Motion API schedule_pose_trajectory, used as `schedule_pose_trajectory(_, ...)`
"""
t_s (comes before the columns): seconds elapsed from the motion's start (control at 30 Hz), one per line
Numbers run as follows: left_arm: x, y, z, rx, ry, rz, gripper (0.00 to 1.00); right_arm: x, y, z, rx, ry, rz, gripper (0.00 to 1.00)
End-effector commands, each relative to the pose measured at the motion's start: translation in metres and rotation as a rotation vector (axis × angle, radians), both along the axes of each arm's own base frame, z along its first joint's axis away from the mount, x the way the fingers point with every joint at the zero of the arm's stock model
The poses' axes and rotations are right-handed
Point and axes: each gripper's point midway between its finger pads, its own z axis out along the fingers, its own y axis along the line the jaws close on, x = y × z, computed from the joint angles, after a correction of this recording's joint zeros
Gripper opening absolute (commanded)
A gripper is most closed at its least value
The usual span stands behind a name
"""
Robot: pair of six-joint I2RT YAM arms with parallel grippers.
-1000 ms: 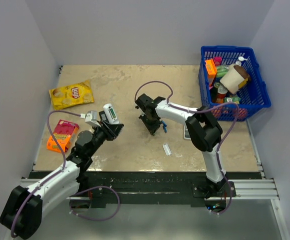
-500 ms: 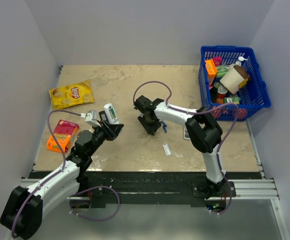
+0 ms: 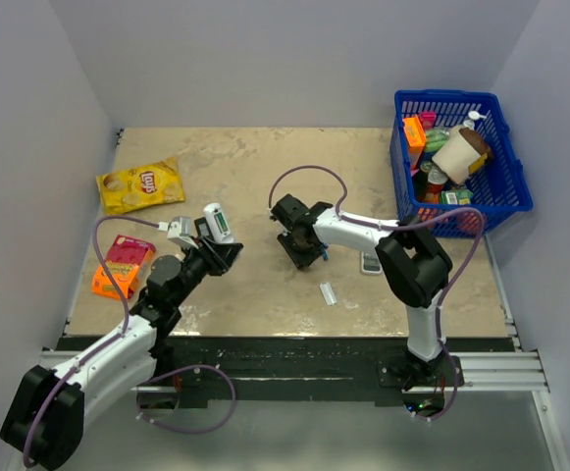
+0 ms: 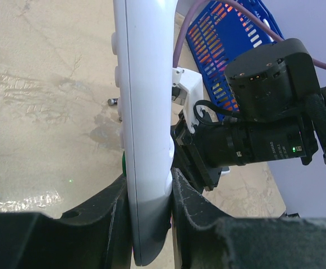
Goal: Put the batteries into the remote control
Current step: Pick up the battery from the center of the board.
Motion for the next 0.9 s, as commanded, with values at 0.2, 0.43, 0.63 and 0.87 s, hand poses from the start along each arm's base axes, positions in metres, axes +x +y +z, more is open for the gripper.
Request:
schedule_pose_trajectory(0.2,0.006,-0.004,0.035,-0.036,-0.1,-0.014,0.0,-0.007,-0.005,-0.015,-0.013,0.014,-0.019,0.31)
schedule_pose_trajectory(0.43,0.006,-0.003,0.035,-0.038,-0.098,-0.012,0.0,-0.006,-0.005,-0.019,-0.004,-0.005,-0.033,0.29)
schedule_pose_trajectory(0.63,0.006,-0.003,0.037,-0.041,-0.102,-0.012,0.0,-0.003,-0.002,-0.02,0.014,-0.025,-0.042,0.28)
schedule_pose_trajectory(0.87,0.006,-0.004,0.037,-0.043,-0.099,-0.014,0.0,-0.001,0.003,-0.02,0.031,-0.045,-0.032,0.26)
